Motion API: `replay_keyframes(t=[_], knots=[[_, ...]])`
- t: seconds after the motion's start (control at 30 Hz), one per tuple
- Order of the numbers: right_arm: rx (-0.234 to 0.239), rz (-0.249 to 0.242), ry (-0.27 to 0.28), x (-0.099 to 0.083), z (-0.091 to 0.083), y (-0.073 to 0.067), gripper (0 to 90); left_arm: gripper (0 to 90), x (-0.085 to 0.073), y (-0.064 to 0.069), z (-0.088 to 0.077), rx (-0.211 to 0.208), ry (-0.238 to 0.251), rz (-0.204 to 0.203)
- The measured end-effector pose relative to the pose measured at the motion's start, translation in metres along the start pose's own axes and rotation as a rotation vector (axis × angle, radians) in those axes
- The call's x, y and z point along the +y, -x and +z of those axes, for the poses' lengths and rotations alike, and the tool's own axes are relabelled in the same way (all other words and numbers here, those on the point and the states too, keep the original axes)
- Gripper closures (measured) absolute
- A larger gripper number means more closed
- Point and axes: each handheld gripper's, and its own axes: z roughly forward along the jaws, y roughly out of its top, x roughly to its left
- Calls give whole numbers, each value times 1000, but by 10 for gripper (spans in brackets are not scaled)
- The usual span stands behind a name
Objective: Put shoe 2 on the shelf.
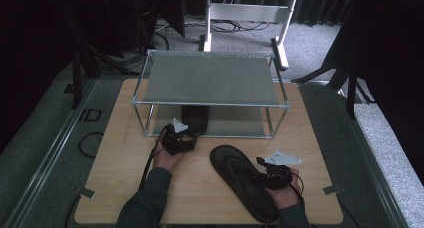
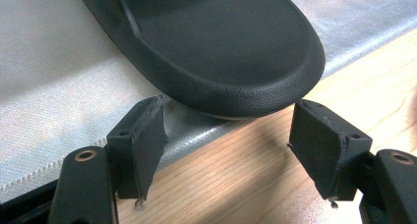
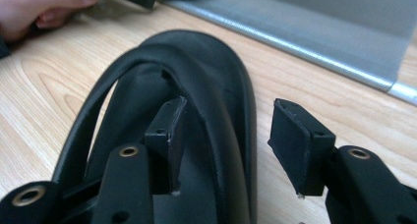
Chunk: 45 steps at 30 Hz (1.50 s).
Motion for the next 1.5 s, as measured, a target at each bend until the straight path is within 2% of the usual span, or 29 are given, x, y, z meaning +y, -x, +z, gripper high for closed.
replay_keyframes(t=[0.3, 0.33, 0.37, 0.43, 0.8, 1.03, 1.3, 1.5], knots=[[3, -14, -58, -2, 13, -2, 611, 303, 0, 0, 0, 0, 0, 0], [4, -15, -64, -2, 13, -2, 631, 303, 0, 0, 0, 0, 0, 0], [6, -11, -67, -2, 14, -1, 692, 303, 0, 0, 0, 0, 0, 0], [11, -12, -67, -2, 14, -1, 706, 303, 0, 0, 0, 0, 0, 0], [-5, -17, -53, 3, 12, 0, 720, 304, 0, 0, 0, 0, 0, 0], [-19, 2, -33, 9, 13, 6, 727, 303, 0, 0, 0, 0, -1, 1], [-50, 12, 7, 24, 16, 15, 727, 304, 0, 0, 0, 0, -1, 1], [-91, 39, 29, 40, 29, 28, 725, 304, 0, 0, 0, 0, -1, 0]])
